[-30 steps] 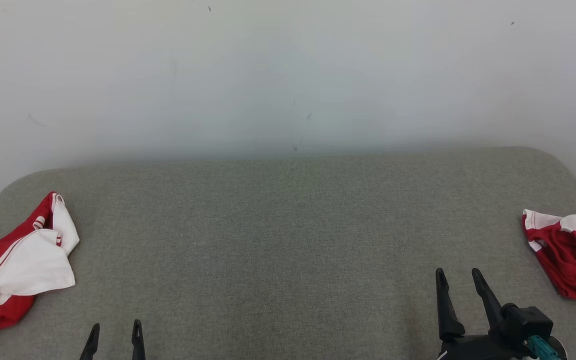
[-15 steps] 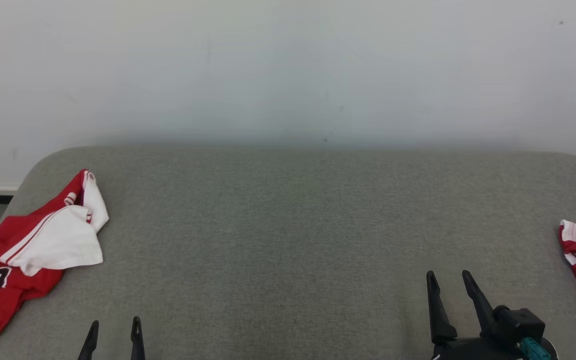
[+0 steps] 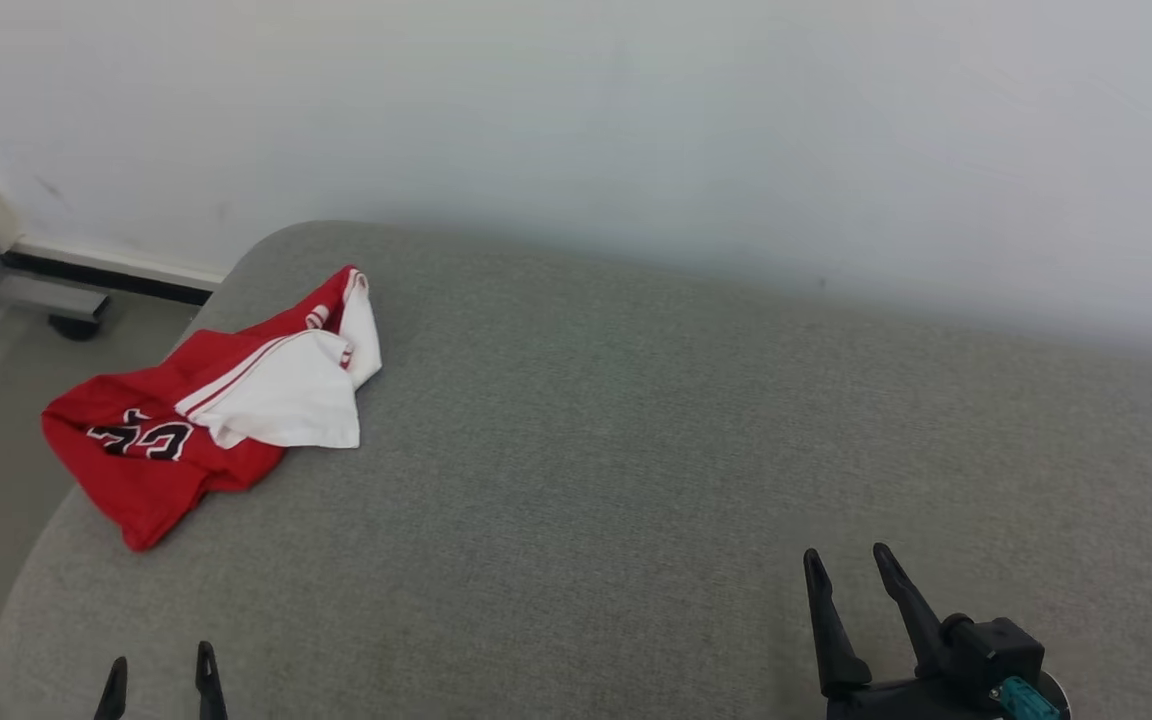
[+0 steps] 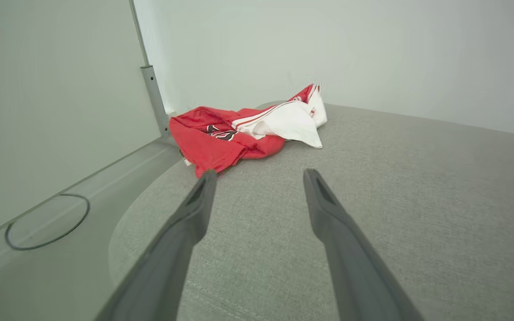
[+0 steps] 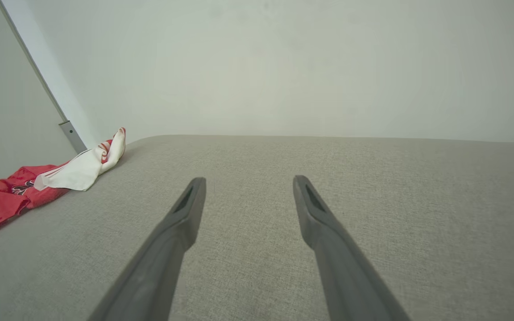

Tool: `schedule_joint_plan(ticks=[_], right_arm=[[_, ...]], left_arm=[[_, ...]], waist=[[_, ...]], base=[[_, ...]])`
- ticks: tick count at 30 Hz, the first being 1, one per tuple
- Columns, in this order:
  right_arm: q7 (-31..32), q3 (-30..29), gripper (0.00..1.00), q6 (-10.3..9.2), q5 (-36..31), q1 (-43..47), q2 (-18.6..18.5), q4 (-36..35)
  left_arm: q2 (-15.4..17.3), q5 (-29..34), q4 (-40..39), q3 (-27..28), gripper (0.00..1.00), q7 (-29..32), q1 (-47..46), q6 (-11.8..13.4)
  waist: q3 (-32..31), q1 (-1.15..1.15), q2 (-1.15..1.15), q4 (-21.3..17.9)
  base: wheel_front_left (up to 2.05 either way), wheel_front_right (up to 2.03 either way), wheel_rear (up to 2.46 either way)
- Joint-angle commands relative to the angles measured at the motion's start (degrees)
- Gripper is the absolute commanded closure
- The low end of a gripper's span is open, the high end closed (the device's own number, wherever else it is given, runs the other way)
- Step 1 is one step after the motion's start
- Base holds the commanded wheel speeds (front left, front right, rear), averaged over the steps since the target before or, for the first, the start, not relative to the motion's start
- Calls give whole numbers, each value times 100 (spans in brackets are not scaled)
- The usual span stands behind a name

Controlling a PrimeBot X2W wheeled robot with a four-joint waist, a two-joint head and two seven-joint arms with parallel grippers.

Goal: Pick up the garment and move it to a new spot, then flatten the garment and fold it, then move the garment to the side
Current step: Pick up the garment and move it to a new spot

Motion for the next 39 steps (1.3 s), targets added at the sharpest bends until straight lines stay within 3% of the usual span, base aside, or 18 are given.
schedule_joint_plan(ticks=[1,10,17,31,39], right_arm=[[-27,44,0,-15,5,2,13,-4],[-27,293,0,-15,90,-16,11,10],[-27,412,0,-15,129,-55,11,55],[-27,448,0,-15,36,-6,12,92],[-26,315,0,-15,-255,-205,11,-22]], left_arm=[[-8,-42,-17,53,0,-16,52,15],[-7,-19,-45,293,0,-16,129,42],[-8,5,15,533,0,-16,171,-23],[-6,-427,253,621,0,-16,34,-200],[84,-456,480,724,0,-16,-524,-310]], waist=[[76,0,-1,486],[99,0,-1,1012],[78,0,-1,1100],[178,0,-1,787],[704,0,-1,468]], base=[[0,0,0],[0,0,0],[0,0,0],[0,0,0],[0,0,0]])
